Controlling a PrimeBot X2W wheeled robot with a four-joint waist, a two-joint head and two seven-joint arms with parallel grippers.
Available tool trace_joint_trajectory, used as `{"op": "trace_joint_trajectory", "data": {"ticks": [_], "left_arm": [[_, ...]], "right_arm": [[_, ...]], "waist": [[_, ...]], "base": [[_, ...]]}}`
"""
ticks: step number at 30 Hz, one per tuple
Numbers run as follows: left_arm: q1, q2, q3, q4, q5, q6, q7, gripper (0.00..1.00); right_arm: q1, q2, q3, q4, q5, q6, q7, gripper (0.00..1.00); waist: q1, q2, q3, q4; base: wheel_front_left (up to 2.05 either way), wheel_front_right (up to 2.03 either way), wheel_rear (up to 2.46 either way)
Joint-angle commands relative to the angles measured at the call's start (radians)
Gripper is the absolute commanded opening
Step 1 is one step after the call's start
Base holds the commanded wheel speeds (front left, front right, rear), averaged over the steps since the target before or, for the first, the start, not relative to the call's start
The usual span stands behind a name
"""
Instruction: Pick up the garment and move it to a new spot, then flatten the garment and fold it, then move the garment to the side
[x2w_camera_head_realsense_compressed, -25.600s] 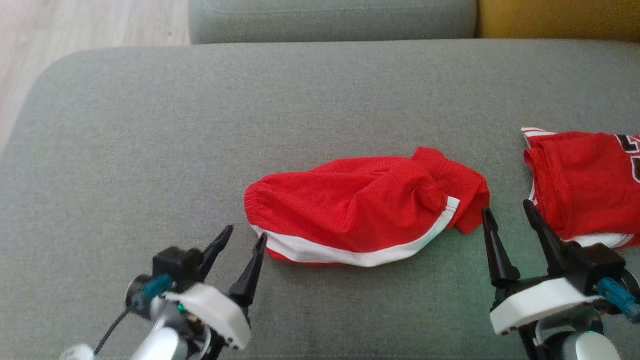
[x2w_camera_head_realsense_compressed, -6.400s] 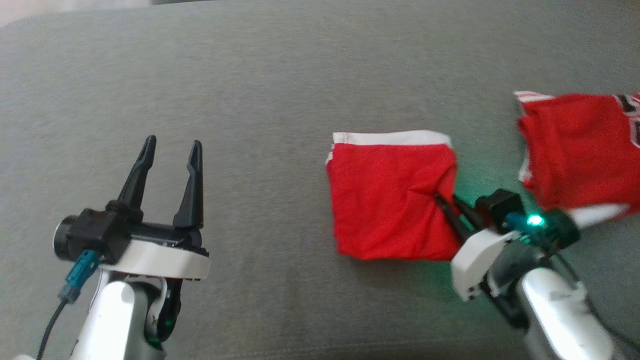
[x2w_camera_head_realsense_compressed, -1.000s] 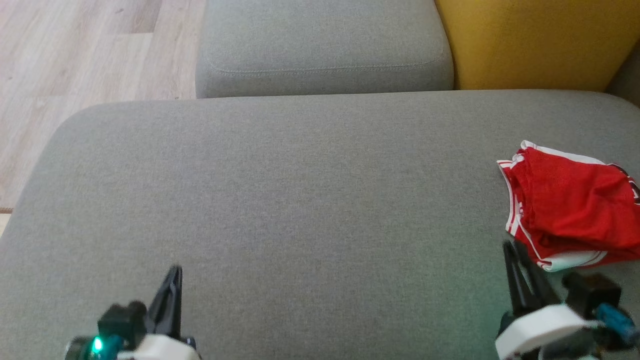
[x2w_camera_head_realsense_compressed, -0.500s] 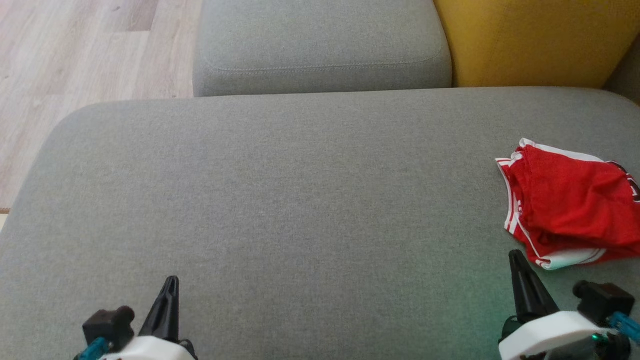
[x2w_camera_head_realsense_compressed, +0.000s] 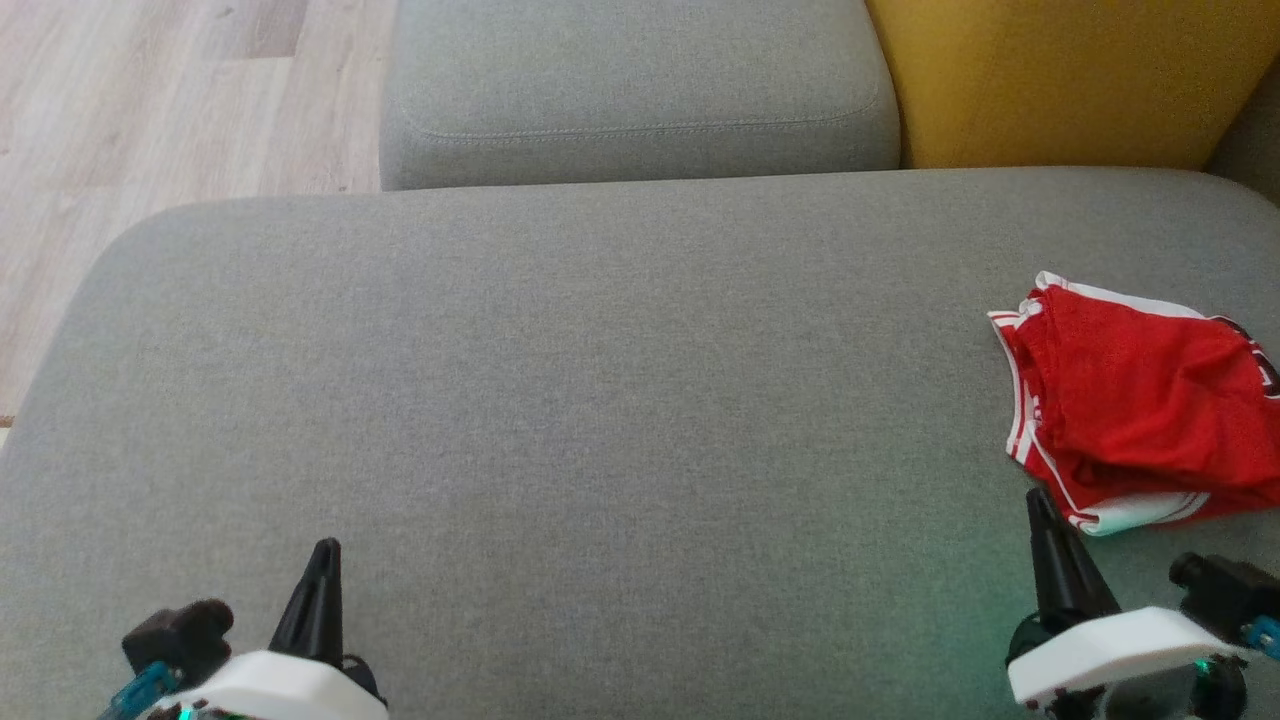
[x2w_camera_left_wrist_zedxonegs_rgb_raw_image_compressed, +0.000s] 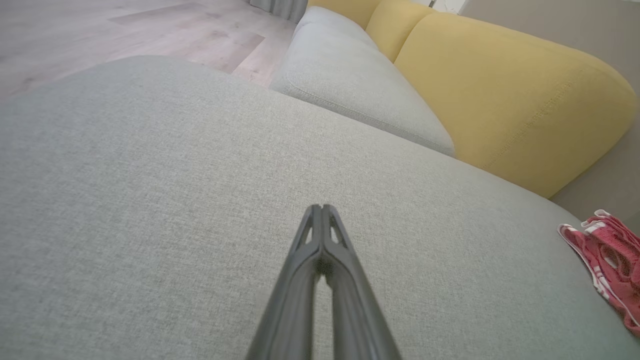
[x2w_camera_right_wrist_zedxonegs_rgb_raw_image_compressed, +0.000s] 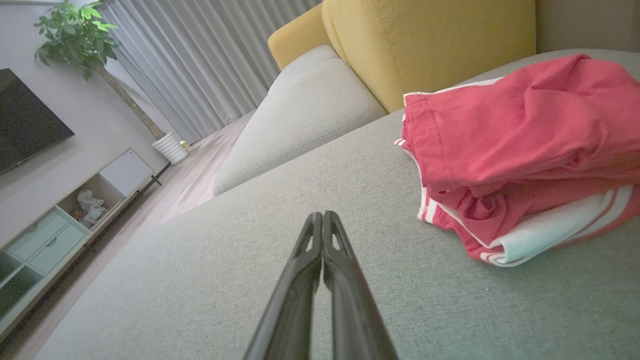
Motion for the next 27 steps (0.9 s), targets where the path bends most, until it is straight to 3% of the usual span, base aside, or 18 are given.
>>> {"op": "trace_joint_trajectory", "data": {"ticks": [1,27], "left_arm": [[-0.06,0.003,0.024,-0.025,-0.032,-0.009,0.009,0.0],[-0.108,-0.016,0.079,-0.007,-0.321,-0.036,0.074,0.0]], "right_arm": [[-0.059,-0.017,-0.002,-0.027,0.036,0.002,0.0,0.0],[-0.108,-0.024,-0.016,0.015,0.335,0.004,0.013,0.0]], "waist": [[0.0,0.0,0.001,-0.001],[0.0,0.0,0.013,-0.011]], "base": [[0.0,0.0,0.0],[0.0,0.0,0.0]]}}
